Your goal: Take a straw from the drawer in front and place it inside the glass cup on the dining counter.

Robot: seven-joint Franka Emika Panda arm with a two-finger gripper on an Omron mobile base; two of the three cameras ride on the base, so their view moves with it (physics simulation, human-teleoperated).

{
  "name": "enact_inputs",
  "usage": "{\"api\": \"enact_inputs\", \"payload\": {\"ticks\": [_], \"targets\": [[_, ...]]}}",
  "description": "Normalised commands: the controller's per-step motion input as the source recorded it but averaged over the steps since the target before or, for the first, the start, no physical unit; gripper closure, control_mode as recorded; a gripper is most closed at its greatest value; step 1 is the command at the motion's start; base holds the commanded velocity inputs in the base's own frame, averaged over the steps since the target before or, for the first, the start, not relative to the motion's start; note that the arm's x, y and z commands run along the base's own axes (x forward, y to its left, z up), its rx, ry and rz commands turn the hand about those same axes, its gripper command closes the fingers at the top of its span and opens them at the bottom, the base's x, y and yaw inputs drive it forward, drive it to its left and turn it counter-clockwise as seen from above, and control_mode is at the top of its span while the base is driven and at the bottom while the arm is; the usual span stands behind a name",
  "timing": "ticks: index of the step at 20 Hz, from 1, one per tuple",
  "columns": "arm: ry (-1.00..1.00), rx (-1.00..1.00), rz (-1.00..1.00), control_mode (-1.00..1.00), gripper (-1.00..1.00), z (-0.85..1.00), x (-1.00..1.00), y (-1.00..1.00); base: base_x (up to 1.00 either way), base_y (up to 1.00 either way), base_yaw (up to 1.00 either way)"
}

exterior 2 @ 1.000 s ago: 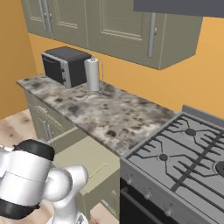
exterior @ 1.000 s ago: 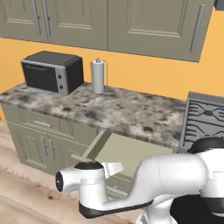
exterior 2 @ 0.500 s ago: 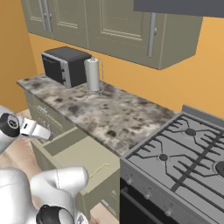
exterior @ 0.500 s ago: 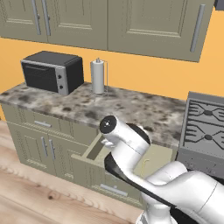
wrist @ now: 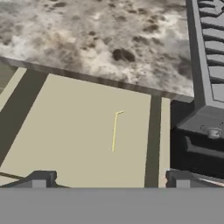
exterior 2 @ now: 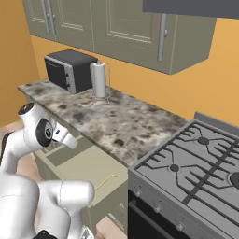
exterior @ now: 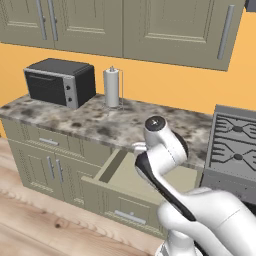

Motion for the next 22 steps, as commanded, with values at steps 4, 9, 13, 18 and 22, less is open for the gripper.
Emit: {"api": "enact_inputs", "payload": {"ticks": [4, 9, 13, 18, 22], "targets": [[0.06, 0.17, -0.17, -1.0, -1.0, -0.41, 0.56, 0.0, 0.0, 0.0, 0.0], [0.03, 0.11, -0.18, -1.0, -1.0, -0.34, 0.56, -0.11, 0.0, 0.0, 0.0], [0.0, 0.02, -0.13, -1.0, -1.0, -0.46, 0.38, -0.27, 0.0, 0.0, 0.0], [0.03, 0.01, -0.02, -1.0, -1.0, -0.51, 0.2, -0.35, 0.0, 0.0, 0.0], [0.09, 0.04, 0.0, -1.0, -1.0, -0.46, 0.13, -0.4, 0.0, 0.0, 0.0]]}}
